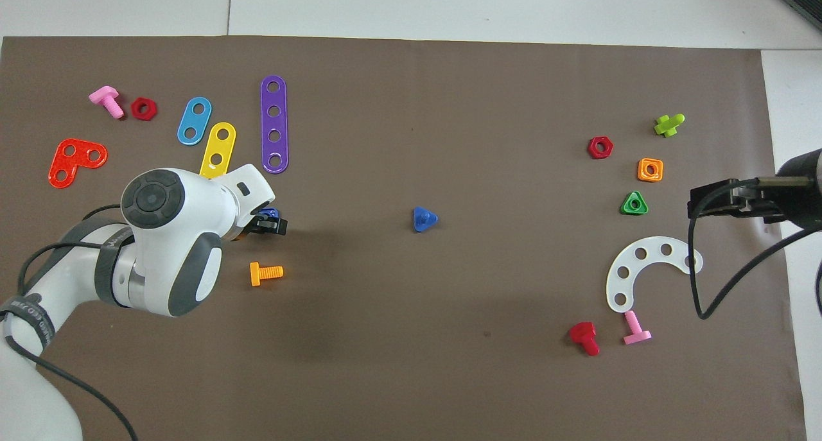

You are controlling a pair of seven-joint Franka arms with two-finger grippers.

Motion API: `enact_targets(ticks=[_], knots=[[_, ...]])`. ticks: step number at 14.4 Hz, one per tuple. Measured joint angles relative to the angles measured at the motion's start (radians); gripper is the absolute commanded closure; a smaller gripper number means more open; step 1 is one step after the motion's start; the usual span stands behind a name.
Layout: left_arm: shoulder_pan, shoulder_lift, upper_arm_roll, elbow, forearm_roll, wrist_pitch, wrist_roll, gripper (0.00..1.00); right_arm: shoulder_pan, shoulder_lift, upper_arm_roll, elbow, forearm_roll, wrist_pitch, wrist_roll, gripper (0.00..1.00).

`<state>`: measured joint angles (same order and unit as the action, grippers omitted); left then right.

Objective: Unscrew and place screws in storage area

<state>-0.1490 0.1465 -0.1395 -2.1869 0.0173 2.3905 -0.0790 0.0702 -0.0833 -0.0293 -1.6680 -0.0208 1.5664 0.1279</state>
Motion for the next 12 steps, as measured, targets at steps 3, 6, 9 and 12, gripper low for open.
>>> enact_targets(ticks=[3, 6, 9, 12], knots=[[0.002, -0.035, 0.028, 0.095, 0.000, -0.118, 0.009, 0.00, 0.000, 0.000, 0.000, 0.000, 0.000, 0.000, 0.000, 0.00], [0.027, -0.069, 0.035, 0.240, -0.001, -0.264, 0.020, 0.00, 0.000, 0.000, 0.000, 0.000, 0.000, 0.000, 0.000, 0.00], [0.066, -0.082, 0.039, 0.369, -0.001, -0.371, 0.075, 0.00, 0.000, 0.000, 0.000, 0.000, 0.000, 0.000, 0.000, 0.00], [0.107, -0.091, 0.054, 0.519, -0.001, -0.547, 0.171, 0.00, 0.000, 0.000, 0.000, 0.000, 0.000, 0.000, 0.000, 0.00]])
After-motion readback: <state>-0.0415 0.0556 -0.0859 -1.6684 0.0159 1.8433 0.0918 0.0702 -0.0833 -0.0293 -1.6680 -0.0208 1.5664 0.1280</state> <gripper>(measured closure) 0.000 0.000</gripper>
